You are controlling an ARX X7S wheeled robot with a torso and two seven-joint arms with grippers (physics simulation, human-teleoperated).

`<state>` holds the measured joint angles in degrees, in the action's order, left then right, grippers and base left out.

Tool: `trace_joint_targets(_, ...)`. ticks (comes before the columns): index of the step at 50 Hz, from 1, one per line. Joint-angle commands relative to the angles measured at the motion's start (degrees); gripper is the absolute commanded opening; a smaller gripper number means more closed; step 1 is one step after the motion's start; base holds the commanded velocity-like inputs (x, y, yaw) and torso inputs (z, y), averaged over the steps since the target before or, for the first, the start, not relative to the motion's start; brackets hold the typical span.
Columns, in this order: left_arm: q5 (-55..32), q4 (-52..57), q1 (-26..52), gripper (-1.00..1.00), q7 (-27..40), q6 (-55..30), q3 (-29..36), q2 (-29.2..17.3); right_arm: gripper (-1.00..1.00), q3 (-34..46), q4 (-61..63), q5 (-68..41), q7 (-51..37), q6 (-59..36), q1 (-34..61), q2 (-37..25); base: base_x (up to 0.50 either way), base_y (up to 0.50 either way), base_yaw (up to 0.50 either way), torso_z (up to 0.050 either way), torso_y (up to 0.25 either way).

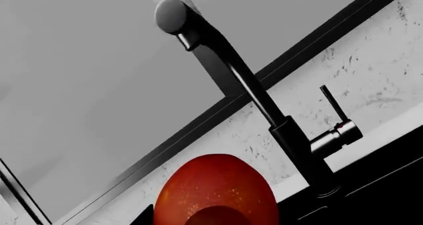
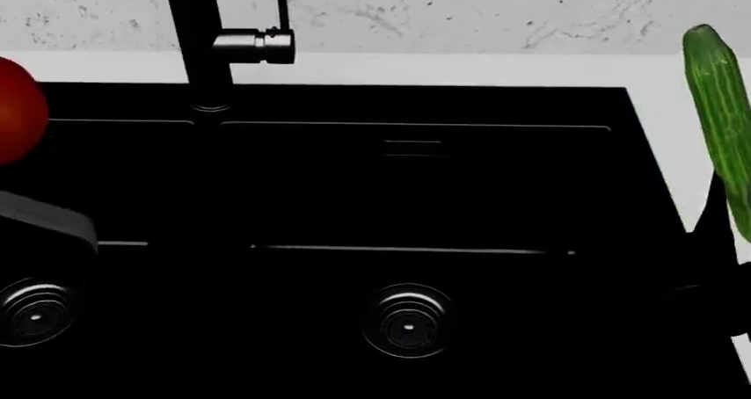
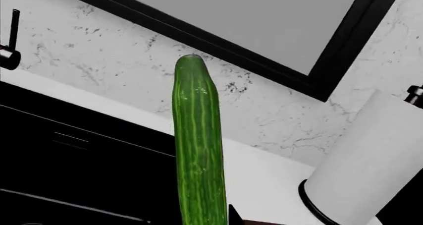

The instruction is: Pick the vegetables from the sink and place them on the cutting board.

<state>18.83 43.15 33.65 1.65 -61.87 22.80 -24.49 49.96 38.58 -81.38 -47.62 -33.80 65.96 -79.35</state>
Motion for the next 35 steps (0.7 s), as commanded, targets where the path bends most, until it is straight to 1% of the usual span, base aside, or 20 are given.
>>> trace_joint_targets(1,0.7,3.1,0.5,-1.00,-0.1,-0.7,1.1,3.9,-1.00,-3.7,3.5,-1.9,0.3,-1.5,2.9,-1.4,0.00,-0.50,0.00,0.000,0.000)
trace_joint_targets(4,1.0,3.2,-0.6,-1.00,0.2,1.2,2.7,2.9,-1.00,-3.3,3.2,-1.0,0.3,-0.3,1.8,-1.6,0.01,-0.50,0.00,0.000,0.000)
trace_joint_targets(6,1.8,4.1,-0.9,-1.00,0.4,0.0,3.6,2.8,-1.00,-3.3,3.4,-1.0,0.1,0.3,1.6,-1.7,0.03,-0.50,0.00,0.000,0.000)
trace_joint_targets(7,1.4,4.7,-0.9,-1.00,-0.1,-0.9,2.9,3.4,-1.00,-3.4,3.4,-1.1,0.0,0.3,1.6,-1.6,0.03,-0.50,0.00,0.000,0.000)
trace_joint_targets(9,1.5,5.1,-1.6,-1.00,0.3,1.1,3.5,2.8,-1.00,-3.4,3.5,-1.1,-0.1,0.2,1.7,-1.4,0.03,-0.50,0.00,0.000,0.000)
trace_joint_targets(10,2.6,5.1,-1.1,-1.00,0.8,-0.1,4.7,2.8,-1.00,-3.5,3.7,-1.2,-0.1,0.3,1.7,-1.3,0.03,-0.50,0.00,0.000,0.000)
trace_joint_targets(13,2.4,6.0,-0.2,-1.00,0.2,-1.5,4.7,4.0,-1.00,-3.6,3.9,-1.3,-0.2,-0.1,1.9,-1.4,0.04,-0.50,0.00,0.000,0.000)
trace_joint_targets(17,5.3,7.4,1.9,-1.00,1.1,-3.8,8.5,4.3,-1.00,-3.6,4.4,-1.1,-0.4,0.6,1.4,-1.8,0.05,-0.50,0.00,0.000,0.000)
trace_joint_targets(22,5.7,8.1,3.7,-1.00,0.2,-6.8,9.3,5.8,-1.00,-3.5,4.4,-0.7,-0.3,0.9,1.0,-1.7,0.07,-0.50,0.00,0.000,0.000)
trace_joint_targets(25,5.4,8.5,4.1,-1.00,-0.4,-7.0,9.4,6.0,-1.00,-3.5,4.5,-0.6,-0.4,1.2,0.9,-1.7,0.09,-0.50,0.00,0.000,0.000)
trace_joint_targets(30,6.0,9.4,6.0,-1.00,-1.2,-9.5,11.0,6.7,-1.00,-3.7,4.6,-0.5,-0.4,1.3,1.0,-1.2,0.10,-0.50,0.00,0.000,0.000)
trace_joint_targets(35,7.1,11.8,7.2,-1.00,-1.7,-12.1,14.1,7.6,-1.00,-3.8,4.8,-0.5,-0.6,2.2,0.6,-1.9,0.10,-0.50,0.00,0.000,0.000)
